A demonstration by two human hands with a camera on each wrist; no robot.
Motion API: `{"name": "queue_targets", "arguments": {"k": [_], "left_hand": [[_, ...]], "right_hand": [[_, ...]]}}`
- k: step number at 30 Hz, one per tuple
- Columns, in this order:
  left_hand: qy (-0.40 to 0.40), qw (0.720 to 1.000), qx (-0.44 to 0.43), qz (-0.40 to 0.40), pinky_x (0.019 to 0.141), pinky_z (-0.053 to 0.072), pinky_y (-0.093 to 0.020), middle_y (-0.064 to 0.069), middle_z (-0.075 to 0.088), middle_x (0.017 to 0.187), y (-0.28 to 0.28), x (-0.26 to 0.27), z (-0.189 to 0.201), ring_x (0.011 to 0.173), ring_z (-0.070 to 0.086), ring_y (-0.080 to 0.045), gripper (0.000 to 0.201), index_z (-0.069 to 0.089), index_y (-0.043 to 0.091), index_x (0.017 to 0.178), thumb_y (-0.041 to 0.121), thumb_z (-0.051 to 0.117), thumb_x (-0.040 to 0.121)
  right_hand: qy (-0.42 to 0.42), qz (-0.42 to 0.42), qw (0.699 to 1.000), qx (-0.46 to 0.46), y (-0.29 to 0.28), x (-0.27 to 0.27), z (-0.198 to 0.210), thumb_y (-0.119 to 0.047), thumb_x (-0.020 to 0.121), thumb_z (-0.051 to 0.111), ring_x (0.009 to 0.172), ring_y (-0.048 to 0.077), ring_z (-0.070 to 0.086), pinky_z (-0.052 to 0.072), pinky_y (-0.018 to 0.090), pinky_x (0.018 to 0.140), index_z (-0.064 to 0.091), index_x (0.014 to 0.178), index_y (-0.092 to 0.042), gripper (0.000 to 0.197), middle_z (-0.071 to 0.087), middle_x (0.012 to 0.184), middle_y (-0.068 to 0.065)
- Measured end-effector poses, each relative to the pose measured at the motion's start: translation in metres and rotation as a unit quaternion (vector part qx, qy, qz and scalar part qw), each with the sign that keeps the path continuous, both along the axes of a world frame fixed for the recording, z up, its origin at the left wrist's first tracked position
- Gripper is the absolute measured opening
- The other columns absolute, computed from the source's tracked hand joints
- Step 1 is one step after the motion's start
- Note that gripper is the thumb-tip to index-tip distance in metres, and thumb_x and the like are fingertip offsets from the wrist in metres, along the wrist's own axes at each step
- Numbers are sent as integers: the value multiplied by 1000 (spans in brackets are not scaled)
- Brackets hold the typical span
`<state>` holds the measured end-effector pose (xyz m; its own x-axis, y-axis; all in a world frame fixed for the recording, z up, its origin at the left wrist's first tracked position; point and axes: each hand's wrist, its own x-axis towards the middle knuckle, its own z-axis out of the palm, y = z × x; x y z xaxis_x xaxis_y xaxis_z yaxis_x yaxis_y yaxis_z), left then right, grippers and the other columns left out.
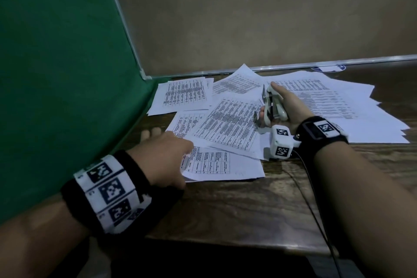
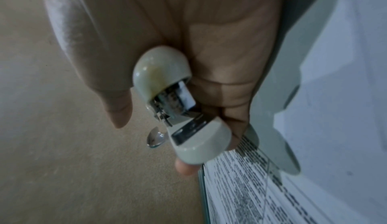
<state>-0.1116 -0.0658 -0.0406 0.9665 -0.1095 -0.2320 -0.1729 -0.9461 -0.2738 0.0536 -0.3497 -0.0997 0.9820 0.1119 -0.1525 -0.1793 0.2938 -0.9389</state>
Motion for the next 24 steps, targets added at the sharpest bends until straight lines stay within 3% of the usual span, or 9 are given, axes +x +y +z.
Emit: {"name": "queue_targets", "arguments": {"k": [3,6,9,11,15,18,20,22,24], "left_hand": [[-31,992,122,-30,113,28,-52,-10,58,124,-12,-5,-1,125,41,-37,43,53,27,129,46,63,91],[-29,983,144,-108,120,12,-66,-20,50,140,-24,-14,-7,147,27,-47,48,50,29,139,29,58,92],[-63,967,43,-243,97,45,-53,-15,63,118,-46,-24,-19,122,55,-41,45,56,24,130,25,45,87],[-60,965,-12,-256,85,47,-44,-13,60,114,-63,-23,-25,112,56,-37,39,49,23,133,32,31,99],[2,972,-76,-222,87,52,-45,-11,57,110,-73,4,-19,107,59,-35,34,43,29,132,50,42,105],[-13,957,-16,-289,64,42,-35,-10,58,102,-71,18,-18,79,51,-27,27,29,37,133,38,38,107],[-17,948,24,-316,54,30,-32,-10,57,100,-72,17,-16,70,43,-26,39,17,40,136,26,38,107],[-33,944,29,-327,51,24,-32,-8,53,100,-74,14,-14,75,44,-27,49,11,46,144,24,35,108],[-45,939,34,-341,58,29,-33,-7,46,98,-74,7,-15,78,44,-28,48,9,50,148,29,31,111]], "right_hand": [[4,4,1000,7,-1,3,-1,-56,98,57,63,25,61,56,32,60,60,80,-14,46,58,72,10],[5,9,1000,8,0,3,-2,-56,99,56,62,25,61,55,32,60,60,77,-13,48,60,68,10],[3,11,1000,0,0,4,-3,-57,98,57,63,25,62,54,36,66,61,79,-12,48,61,69,10],[-2,11,1000,-2,0,4,-3,-57,98,56,63,25,62,53,36,68,62,78,-13,48,62,70,10],[-6,15,1000,15,-1,-1,0,-54,101,53,60,25,59,51,32,61,60,75,-13,48,58,67,11],[-1,9,1000,4,0,-1,1,-55,100,55,60,25,62,54,31,59,61,80,-13,47,60,67,10],[3,8,1000,3,0,-2,1,-55,100,55,60,25,62,55,31,59,61,80,-13,47,60,68,10],[10,12,1000,14,-1,-3,2,-54,101,55,59,24,61,55,29,56,60,78,-12,48,59,67,10],[12,16,1000,14,-1,-3,2,-54,101,55,59,24,61,55,28,54,60,77,-13,48,59,67,11]]}}
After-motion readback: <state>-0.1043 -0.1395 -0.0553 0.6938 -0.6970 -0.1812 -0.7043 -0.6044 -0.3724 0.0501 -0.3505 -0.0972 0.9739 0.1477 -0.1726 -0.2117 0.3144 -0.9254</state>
